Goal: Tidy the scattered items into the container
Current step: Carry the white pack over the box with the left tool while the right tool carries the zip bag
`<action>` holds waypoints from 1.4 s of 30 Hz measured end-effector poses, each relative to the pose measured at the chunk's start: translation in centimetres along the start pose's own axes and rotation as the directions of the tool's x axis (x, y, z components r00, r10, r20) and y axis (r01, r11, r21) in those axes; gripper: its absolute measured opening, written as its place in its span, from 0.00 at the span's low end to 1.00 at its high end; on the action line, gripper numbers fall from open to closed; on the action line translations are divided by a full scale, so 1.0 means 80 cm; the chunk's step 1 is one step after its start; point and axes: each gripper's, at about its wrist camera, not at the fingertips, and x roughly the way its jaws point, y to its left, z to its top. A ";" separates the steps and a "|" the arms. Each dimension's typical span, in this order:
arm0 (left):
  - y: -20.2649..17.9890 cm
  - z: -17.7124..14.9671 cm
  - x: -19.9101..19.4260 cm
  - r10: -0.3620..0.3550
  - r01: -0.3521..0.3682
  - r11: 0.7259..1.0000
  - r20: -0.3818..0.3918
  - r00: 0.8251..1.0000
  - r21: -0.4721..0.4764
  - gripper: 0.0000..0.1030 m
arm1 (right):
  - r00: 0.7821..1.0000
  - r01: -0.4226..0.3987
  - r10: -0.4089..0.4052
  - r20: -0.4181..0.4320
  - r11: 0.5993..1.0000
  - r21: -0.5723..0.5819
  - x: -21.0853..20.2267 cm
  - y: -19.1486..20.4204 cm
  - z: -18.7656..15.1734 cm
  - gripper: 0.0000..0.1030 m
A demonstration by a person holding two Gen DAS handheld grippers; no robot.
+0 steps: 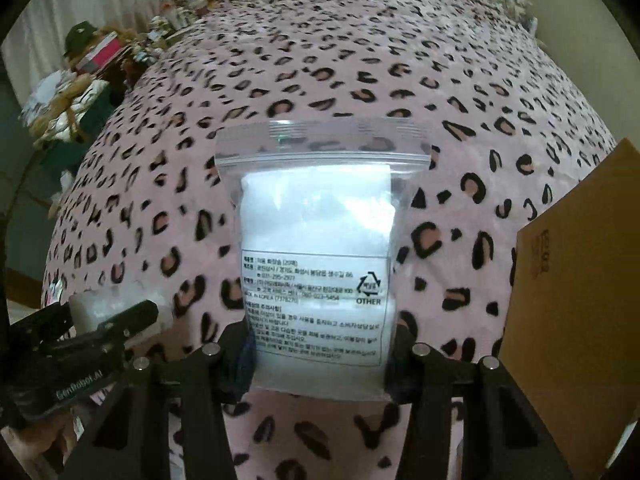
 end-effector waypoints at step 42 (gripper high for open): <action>-0.213 -0.102 -0.194 -0.048 0.014 0.959 0.116 0.992 0.285 0.62 | 0.992 -0.070 0.088 0.087 0.979 -0.193 -0.227 -0.076 -0.100 0.49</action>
